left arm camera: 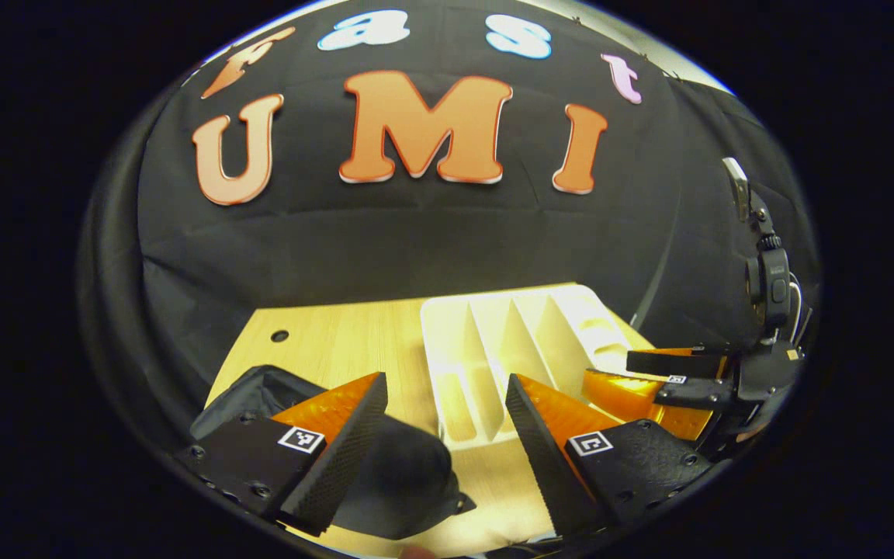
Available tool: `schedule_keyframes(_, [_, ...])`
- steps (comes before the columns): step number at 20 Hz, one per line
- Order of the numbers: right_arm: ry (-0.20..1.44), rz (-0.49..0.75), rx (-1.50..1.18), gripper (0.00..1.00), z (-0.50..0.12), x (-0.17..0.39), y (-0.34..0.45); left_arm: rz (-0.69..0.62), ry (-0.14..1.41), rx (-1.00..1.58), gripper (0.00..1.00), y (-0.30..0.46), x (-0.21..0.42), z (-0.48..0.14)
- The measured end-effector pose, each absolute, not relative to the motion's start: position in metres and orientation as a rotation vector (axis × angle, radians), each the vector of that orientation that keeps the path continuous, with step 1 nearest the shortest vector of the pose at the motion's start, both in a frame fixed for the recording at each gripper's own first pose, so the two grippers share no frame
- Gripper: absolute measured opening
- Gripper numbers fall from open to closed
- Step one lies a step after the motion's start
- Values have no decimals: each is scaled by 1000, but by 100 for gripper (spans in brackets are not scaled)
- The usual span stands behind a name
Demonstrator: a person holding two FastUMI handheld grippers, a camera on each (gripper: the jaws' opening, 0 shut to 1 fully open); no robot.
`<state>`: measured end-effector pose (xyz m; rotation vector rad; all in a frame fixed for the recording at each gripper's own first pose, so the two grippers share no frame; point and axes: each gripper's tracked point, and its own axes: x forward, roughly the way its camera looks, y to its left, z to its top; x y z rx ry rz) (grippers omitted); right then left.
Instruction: Open the schoolbag, grab two books from the bookshelf and put them into the schoolbag.
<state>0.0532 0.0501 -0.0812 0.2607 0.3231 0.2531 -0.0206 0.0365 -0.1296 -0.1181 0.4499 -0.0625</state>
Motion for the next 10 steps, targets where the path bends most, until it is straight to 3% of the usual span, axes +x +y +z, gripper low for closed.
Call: schedule_keyframes(10, [53,233,191,97,-7,22,-14,21,155,-188,98,46,-31,-104])
